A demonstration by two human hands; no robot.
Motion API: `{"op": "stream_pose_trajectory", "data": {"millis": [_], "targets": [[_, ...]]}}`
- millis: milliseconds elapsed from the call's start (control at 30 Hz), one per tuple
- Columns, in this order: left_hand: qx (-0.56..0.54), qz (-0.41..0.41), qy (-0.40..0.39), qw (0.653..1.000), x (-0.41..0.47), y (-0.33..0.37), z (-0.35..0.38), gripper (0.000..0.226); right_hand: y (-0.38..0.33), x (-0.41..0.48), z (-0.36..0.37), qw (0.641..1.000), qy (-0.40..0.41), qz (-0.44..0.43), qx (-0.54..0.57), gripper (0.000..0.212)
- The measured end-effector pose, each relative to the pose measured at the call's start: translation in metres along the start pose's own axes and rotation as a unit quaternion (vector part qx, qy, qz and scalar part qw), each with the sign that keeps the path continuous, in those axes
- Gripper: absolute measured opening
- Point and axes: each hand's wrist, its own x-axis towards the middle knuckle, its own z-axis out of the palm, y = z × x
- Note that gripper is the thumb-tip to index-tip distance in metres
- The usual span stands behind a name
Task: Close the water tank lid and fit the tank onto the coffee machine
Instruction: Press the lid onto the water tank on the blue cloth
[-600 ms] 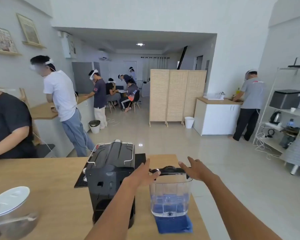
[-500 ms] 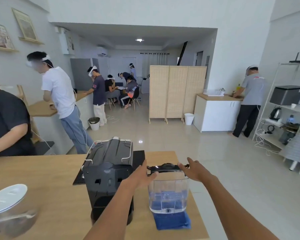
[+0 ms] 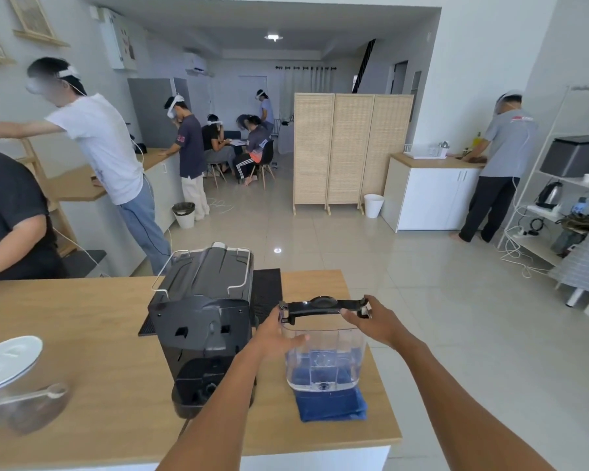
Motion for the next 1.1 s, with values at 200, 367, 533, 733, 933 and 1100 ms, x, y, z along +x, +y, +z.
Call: {"op": "stream_pose_trajectory", "data": {"millis": [200, 367, 533, 733, 933, 1100], "targets": [[-0.048, -0.012, 0.031, 0.998, -0.005, 0.007, 0.002, 0.095, 0.002, -0.002, 0.007, 0.999, 0.021, 0.008, 0.047, 0.059], [-0.021, -0.039, 0.056, 0.997, -0.003, 0.023, 0.004, 0.077, 0.0, -0.001, 0.012, 0.997, 0.046, 0.018, 0.062, 0.049], [0.001, -0.055, 0.066, 0.996, 0.001, 0.027, 0.006, 0.068, -0.002, -0.001, 0.018, 0.993, 0.078, 0.02, 0.09, 0.046], [-0.023, -0.034, 0.06, 0.997, 0.003, 0.021, 0.003, 0.064, -0.001, -0.004, 0.018, 0.989, 0.087, -0.012, 0.122, 0.055], [-0.032, -0.036, 0.069, 0.996, 0.0, 0.022, 0.006, 0.068, 0.001, -0.01, 0.021, 0.982, 0.11, -0.028, 0.151, 0.066], [-0.048, -0.023, 0.072, 0.996, -0.001, 0.017, 0.009, 0.067, 0.002, -0.008, 0.018, 0.986, 0.082, -0.015, 0.145, 0.054]]}}
